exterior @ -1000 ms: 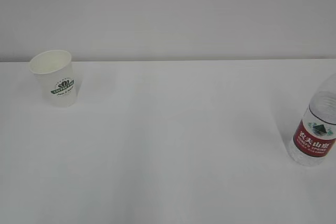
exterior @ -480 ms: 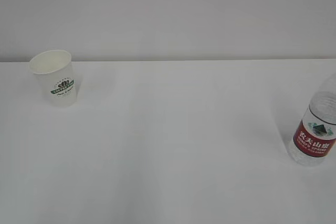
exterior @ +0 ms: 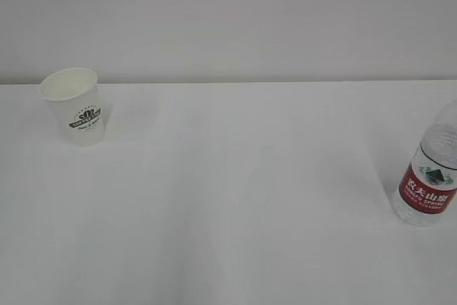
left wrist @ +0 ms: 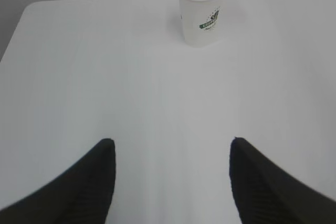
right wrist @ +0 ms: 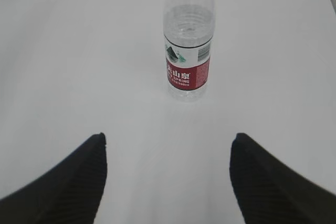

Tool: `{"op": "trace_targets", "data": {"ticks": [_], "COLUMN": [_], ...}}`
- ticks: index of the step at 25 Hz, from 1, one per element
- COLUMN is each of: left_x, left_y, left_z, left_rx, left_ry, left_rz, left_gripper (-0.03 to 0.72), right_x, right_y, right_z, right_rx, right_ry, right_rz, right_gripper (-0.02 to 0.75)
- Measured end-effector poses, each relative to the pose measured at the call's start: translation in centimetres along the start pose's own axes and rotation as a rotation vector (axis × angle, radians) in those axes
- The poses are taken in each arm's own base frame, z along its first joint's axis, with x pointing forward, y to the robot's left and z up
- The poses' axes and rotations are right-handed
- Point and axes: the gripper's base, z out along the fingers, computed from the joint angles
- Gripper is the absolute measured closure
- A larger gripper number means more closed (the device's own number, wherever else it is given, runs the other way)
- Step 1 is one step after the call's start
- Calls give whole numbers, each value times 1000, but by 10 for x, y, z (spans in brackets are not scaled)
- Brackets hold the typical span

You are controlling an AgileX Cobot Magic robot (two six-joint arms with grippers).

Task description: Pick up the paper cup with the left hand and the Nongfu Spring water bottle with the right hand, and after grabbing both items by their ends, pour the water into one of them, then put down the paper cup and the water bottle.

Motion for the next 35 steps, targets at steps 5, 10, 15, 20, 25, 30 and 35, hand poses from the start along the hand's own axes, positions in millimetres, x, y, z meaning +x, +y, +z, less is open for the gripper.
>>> {"op": "trace_targets", "data": {"ticks": [5,10,15,20,25,30,35], "left_x": [-15,-27,-40,-50,-57,-64,-69], "left_y": [-1,-1,-2,-3,-3,-4,-3], "left_z": [10,20,34,52,62,65,72], "left_rx": [1,3,6,9,12,11,-6], "left_ry": [-34,-64,-88,-75,-90,-150,-173], "left_rz": [3,5,7,8,7,12,45], "left_gripper": [193,195,196,199,200,201,202], "right_x": [-13,-26,-41,-53,-62,-71,-80], "right_y": [1,1,1,0,0,0,-1], "right_z": [11,25,39,53,64,72,75], "right_rx": [-16,-20,-19,-17,-16,-12,-5], "right_ry": [19,30,5,-17,-37,-87,-159], "right_rz": [10,17,19,23,23,-24,-45], "right_gripper": [188,188,188,188,188,188,188]}}
